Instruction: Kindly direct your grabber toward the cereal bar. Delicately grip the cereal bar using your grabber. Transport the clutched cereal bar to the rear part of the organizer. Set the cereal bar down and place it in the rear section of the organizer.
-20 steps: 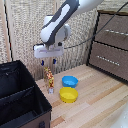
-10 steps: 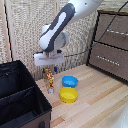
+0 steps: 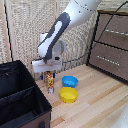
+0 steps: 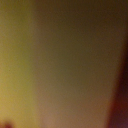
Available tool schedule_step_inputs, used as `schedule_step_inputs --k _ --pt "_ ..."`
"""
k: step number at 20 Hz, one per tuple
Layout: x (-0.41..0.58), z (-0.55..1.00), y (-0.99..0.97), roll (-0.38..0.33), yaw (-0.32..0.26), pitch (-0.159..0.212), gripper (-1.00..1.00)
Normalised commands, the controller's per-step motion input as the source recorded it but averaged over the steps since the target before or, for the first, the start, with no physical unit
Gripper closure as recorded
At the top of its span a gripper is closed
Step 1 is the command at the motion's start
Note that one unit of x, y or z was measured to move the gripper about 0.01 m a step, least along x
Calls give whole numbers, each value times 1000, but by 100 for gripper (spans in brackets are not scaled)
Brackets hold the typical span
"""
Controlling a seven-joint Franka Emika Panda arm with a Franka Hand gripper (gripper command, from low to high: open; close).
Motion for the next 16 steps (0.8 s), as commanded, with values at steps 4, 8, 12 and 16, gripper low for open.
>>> schedule_step_inputs --k 4,8,12,16 --pt "0 34 20 0 13 0 100" --pt "0 210 1 0 1 0 100" --pt "8 639 0 0 0 27 100" --pt "106 941 0 -3 0 78 100"
